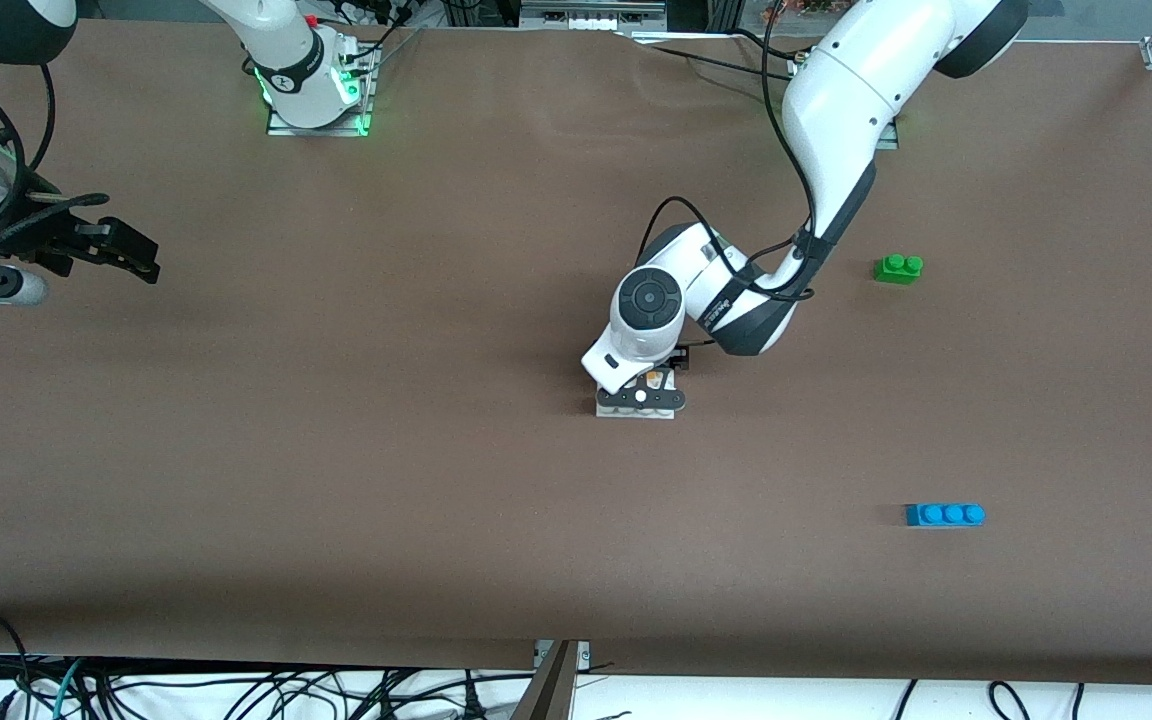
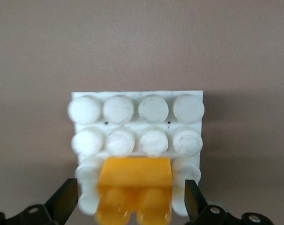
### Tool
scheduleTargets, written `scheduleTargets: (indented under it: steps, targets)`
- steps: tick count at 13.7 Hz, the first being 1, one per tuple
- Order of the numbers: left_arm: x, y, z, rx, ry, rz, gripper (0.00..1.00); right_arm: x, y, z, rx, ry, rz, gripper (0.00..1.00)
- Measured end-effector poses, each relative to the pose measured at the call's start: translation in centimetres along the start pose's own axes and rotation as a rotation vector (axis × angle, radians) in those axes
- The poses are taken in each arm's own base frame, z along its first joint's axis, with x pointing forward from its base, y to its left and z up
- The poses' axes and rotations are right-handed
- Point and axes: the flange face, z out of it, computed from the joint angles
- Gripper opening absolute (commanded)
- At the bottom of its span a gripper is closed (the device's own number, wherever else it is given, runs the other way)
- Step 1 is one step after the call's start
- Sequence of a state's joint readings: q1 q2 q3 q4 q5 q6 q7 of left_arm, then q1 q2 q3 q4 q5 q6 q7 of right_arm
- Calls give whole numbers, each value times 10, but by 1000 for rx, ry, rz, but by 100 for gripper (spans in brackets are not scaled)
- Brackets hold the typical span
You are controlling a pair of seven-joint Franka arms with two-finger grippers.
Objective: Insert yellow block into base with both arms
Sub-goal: 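Open the left gripper and lift it off the yellow brick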
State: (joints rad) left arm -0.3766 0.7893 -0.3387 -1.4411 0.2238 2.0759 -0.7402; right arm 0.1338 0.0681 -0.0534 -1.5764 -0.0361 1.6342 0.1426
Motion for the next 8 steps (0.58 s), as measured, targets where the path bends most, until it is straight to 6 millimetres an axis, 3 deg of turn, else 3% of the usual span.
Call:
scheduleTargets:
  steps: [4, 8]
  targets:
    - [-7, -25, -113, -22, -4, -64, 100, 0, 0, 0, 0, 0, 0, 100]
    - [-8, -81, -206, 10, -5, -57, 100, 0, 0, 0, 0, 0, 0, 100]
